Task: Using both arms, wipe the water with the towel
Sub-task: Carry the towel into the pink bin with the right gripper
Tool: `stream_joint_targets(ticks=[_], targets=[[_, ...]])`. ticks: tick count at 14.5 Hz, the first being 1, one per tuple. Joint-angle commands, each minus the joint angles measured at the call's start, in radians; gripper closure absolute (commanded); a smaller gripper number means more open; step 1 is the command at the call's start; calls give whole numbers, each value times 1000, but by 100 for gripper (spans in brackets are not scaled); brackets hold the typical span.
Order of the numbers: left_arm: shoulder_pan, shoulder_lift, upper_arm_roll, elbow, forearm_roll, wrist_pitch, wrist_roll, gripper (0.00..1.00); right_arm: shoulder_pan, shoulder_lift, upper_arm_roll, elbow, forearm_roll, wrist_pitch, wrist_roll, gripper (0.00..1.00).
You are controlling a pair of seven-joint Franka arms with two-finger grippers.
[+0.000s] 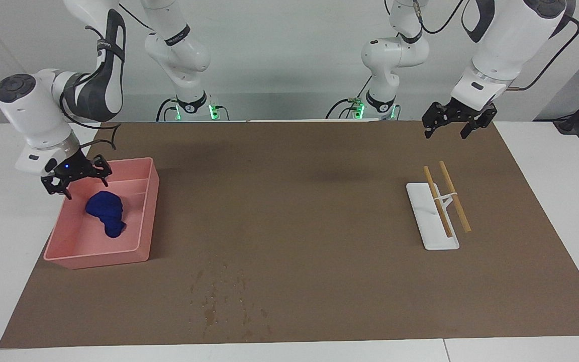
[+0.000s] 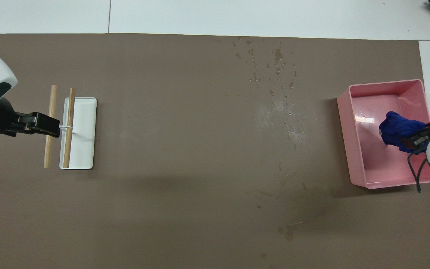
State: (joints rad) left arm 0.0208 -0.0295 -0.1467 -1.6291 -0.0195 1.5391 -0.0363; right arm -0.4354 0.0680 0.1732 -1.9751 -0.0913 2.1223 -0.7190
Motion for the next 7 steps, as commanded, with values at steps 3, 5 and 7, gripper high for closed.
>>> stream_joint_targets(ticks=[3, 5, 7], targets=[[7, -26, -2, -31, 13, 13, 6, 0, 46, -36, 45, 65, -2, -145, 163, 0], [5, -26, -2, -31, 13, 13, 6, 0, 96, -49, 45, 102, 2, -220, 293, 0], [7, -26, -2, -31, 13, 13, 6, 0, 136, -57, 45, 136, 46, -281, 428, 0]])
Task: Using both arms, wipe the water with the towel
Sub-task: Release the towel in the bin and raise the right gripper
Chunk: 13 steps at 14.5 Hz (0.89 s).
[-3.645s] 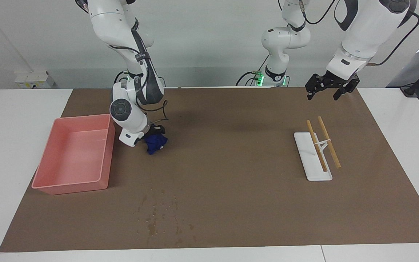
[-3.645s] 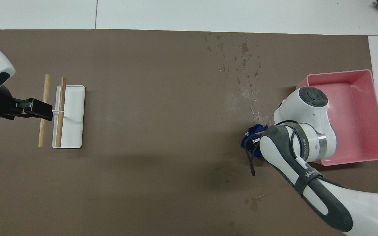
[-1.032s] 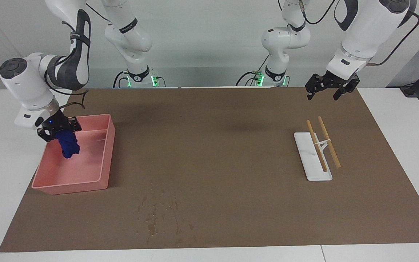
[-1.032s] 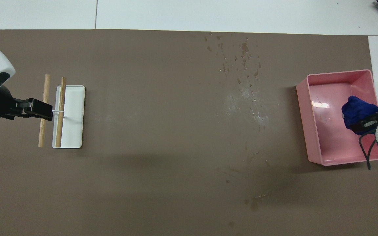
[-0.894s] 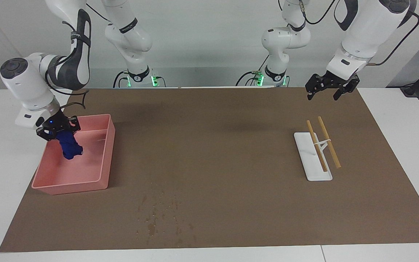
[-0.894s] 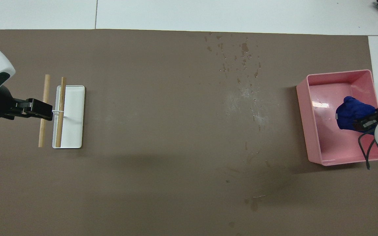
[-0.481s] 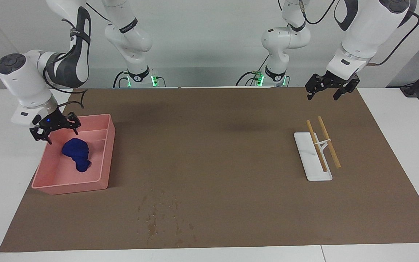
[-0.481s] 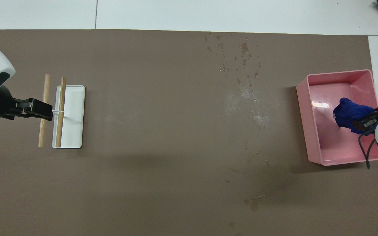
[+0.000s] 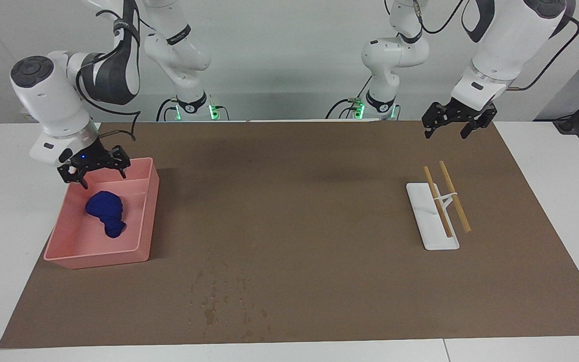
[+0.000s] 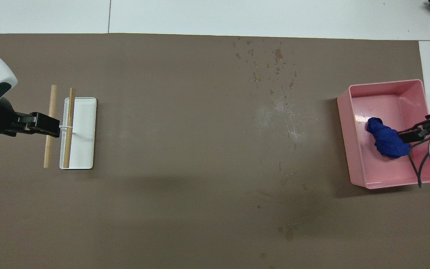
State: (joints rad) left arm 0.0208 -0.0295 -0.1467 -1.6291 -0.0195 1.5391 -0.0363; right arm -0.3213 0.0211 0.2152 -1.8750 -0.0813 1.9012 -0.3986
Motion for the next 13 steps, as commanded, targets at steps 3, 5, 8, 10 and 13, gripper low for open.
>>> stream_joint_targets(ticks=[3, 5, 8, 10, 13], targets=[[7, -26, -2, -31, 13, 13, 6, 0, 56, -33, 3, 48, 138, -111, 257, 0], [7, -26, -2, -31, 13, 13, 6, 0, 80, -70, 1, 63, 140, -131, 262, 0], [7, -26, -2, -31, 13, 13, 6, 0, 80, -73, 1, 114, 138, -177, 257, 0], [7, -26, -2, -31, 13, 12, 6, 0, 85, -73, -2, 115, 120, -188, 248, 0], [7, -26, -2, -31, 13, 12, 6, 0, 102, -73, -10, 111, 120, -151, 245, 0]])
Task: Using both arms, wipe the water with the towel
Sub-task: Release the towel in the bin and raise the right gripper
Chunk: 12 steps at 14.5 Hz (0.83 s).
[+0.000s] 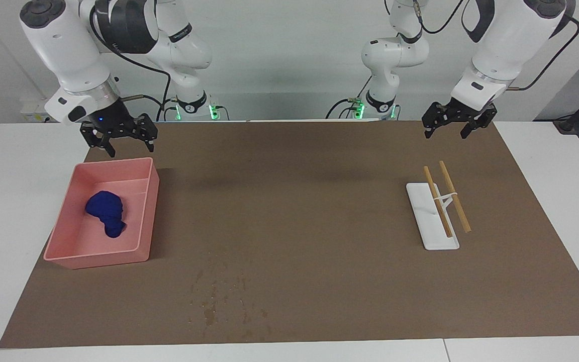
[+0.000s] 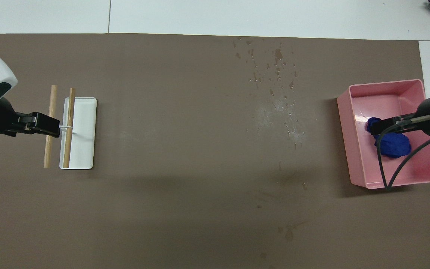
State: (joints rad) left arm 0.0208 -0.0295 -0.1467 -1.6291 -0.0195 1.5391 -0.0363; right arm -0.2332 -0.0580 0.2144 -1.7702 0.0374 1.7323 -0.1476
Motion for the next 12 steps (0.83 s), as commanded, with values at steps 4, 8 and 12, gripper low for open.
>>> stream_joint_targets(ticks=[4, 8, 12], targets=[[7, -26, -2, -31, 13, 12, 6, 0, 31, 4, -15, 6, -1, 30, -7, 0], [7, -26, -2, -31, 13, 12, 6, 0, 129, 3, -107, 11, 1, 16, -4, 0], [7, -26, -2, -31, 13, 13, 6, 0, 251, 1, -217, 15, 2, -5, 19, 0]])
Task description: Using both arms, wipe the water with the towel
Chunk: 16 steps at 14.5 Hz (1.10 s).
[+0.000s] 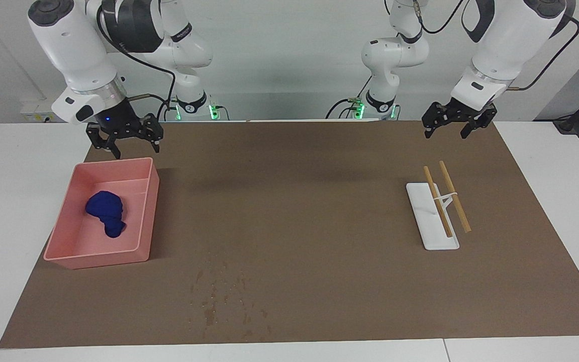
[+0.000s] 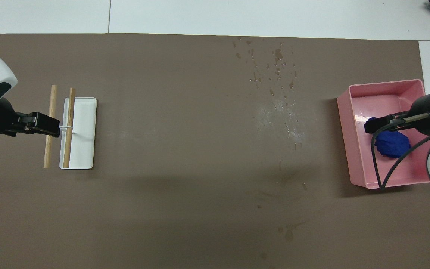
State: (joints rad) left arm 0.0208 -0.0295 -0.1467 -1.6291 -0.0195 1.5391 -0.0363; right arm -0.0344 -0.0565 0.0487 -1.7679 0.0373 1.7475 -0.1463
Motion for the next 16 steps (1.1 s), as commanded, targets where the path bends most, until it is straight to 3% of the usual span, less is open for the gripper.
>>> stream_joint_targets(ticks=[1, 9, 16], targets=[[5, -26, -2, -31, 13, 13, 6, 0, 59, 1, -58, 15, 3, -20, 17, 0], [7, -26, -2, -31, 13, 13, 6, 0, 39, 67, -55, 119, -4, -19, 16, 0], [7, -26, -2, -31, 13, 13, 6, 0, 24, 67, -49, 100, 0, -20, 16, 0]])
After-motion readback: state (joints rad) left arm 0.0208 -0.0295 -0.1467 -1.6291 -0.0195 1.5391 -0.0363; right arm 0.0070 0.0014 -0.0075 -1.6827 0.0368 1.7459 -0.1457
